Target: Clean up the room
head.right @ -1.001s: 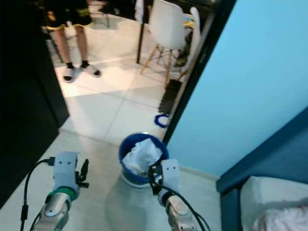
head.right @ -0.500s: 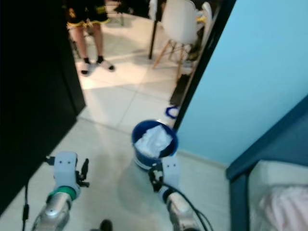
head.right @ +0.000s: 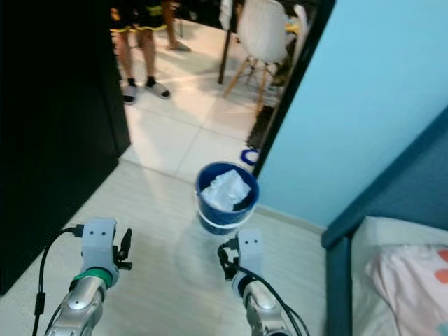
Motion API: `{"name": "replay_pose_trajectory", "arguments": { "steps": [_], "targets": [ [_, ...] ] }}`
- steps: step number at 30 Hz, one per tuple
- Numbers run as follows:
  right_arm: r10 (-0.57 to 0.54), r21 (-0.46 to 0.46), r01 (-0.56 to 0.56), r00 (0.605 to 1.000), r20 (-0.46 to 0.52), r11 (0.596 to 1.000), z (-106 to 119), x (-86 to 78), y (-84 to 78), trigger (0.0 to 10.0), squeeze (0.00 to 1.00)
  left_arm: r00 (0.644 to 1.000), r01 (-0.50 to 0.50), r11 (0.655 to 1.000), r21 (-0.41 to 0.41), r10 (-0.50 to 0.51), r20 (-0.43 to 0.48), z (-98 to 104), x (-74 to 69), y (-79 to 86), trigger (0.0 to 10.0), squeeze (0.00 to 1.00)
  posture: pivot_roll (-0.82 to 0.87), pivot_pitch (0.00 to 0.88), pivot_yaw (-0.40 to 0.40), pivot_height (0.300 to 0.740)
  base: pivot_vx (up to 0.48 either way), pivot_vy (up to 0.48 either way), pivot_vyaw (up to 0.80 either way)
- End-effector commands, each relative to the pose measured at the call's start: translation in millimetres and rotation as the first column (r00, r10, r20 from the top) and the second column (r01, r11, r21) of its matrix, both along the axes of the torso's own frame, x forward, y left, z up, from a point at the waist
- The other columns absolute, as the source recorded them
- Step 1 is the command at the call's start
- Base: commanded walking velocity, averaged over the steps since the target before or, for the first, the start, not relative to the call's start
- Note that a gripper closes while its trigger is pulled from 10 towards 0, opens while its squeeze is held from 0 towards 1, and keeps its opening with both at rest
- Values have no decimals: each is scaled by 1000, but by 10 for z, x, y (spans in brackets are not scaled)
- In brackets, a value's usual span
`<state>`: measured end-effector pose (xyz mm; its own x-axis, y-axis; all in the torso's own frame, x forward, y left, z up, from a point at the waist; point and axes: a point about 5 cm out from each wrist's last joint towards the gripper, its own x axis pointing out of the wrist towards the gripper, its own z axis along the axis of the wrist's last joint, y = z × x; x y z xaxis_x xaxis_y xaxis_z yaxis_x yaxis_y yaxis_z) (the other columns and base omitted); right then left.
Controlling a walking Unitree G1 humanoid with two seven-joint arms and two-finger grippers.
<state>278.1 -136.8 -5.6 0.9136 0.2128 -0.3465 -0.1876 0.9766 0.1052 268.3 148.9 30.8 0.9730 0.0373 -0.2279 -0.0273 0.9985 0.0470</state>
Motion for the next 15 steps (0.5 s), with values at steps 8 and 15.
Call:
{"name": "replay_pose_trajectory", "arguments": {
  "steps": [8,15],
  "targets": [
    [-21,-16,20,1000,-19,1000,-39,-30,-41,10000,0,1000,-1,1000,8,1,-18,-45,8,-10,10000,0,31,18,-40,740,0,0,0],
    [-23,-18,23,1000,-20,1000,-36,-23,-41,10000,0,1000,-5,1000,8,5,-14,-40,22,-12,10000,0,28,20,-41,740,0,0,-159]
  ]
}}
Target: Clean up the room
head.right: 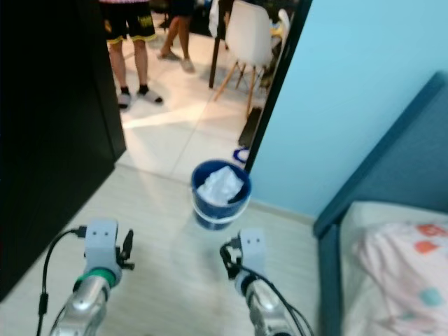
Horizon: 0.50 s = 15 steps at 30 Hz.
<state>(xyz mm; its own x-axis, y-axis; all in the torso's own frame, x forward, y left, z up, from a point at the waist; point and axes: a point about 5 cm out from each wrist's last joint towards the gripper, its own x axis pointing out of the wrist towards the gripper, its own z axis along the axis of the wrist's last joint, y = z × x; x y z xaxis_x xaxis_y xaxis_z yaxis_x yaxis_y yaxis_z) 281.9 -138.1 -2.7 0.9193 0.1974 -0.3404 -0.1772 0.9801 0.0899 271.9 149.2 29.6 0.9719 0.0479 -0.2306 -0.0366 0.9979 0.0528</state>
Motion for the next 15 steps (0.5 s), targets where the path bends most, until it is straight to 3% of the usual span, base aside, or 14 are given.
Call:
{"name": "replay_pose_trajectory", "arguments": {
  "steps": [1,15],
  "targets": [
    [-12,-4,12,999,-30,1000,-65,-61,-27,10000,0,1000,4,1000,3,-4,-12,-28,-14,-15,10000,0,28,20,-41,740,0,0,-556],
    [-39,-28,38,999,-32,999,-81,-83,-111,10000,0,1000,11,1000,6,-11,-20,-59,-23,-49,10000,0,18,22,-31,740,0,0,-783]
  ]
}}
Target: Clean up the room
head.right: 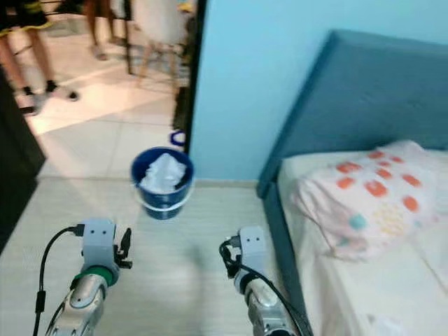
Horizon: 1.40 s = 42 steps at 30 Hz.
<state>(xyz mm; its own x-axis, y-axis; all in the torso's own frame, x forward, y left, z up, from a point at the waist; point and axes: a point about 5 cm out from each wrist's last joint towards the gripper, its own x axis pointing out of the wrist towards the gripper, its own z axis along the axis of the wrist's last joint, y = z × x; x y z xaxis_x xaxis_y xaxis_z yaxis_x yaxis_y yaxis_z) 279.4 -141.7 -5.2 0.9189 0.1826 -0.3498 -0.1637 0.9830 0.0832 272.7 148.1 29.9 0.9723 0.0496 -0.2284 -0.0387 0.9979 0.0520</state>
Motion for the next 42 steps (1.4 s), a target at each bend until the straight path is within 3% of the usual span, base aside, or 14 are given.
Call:
{"name": "replay_pose_trajectory", "arguments": {
  "steps": [1,8,18,22,26,42],
  "targets": [
    [-26,-19,25,999,-24,999,-57,-57,-75,10000,0,1000,13,1000,6,-13,-23,-62,-31,-38,10000,0,18,22,-31,740,0,0,-800],
    [-104,-63,101,993,-49,993,-114,-112,-174,10000,0,999,18,999,32,-17,-43,-97,-19,-13,10000,0,18,14,-18,740,0,0,-800],
    [-130,-76,125,990,-59,989,-162,-181,-205,10000,0,999,15,997,76,-12,-41,-95,-1,-26,10000,0,17,28,-9,740,0,0,-800],
    [-120,-69,117,991,-56,991,-166,-191,-179,10000,0,998,46,998,34,-45,-36,-82,-4,-80,10000,0,18,28,-8,740,0,0,-800],
    [-109,-64,106,992,-55,992,-168,-193,-139,10000,0,998,44,996,75,-40,-53,-120,-32,-82,10000,0,22,24,-11,740,0,0,-800],
    [-75,-45,73,996,-46,996,-159,-192,-35,10000,0,997,1,996,91,6,-76,-144,-33,-33,10000,0,30,35,-17,740,0,0,-800]
  ]
}}
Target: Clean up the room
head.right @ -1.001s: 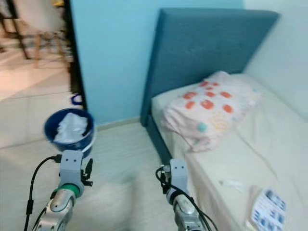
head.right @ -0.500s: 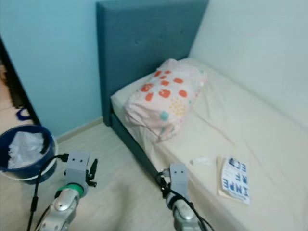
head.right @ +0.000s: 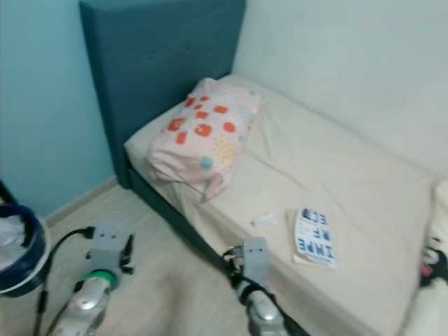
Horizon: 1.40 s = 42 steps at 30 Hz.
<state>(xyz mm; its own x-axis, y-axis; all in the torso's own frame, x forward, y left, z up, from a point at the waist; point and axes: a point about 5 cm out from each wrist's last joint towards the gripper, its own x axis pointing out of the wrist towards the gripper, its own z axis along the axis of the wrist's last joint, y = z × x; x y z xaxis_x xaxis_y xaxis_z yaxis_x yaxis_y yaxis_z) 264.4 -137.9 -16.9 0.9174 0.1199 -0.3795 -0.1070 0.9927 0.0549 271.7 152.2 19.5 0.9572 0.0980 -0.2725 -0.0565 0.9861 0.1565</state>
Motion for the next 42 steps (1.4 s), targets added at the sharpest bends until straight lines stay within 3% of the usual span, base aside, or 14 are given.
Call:
{"name": "replay_pose_trajectory", "arguments": {
  "steps": [1,42],
  "targets": [
    [-18,-10,18,1000,-20,1000,-39,-39,-71,10000,0,999,25,999,-22,-25,-24,-40,-21,-81,10000,0,30,35,-17,740,0,0,-800],
    [-3,-7,3,1000,-10,1000,-19,-19,-69,10000,0,999,53,997,-63,-53,2,-12,-60,-131,10000,0,24,22,-15,740,0,0,-800]
  ]
}}
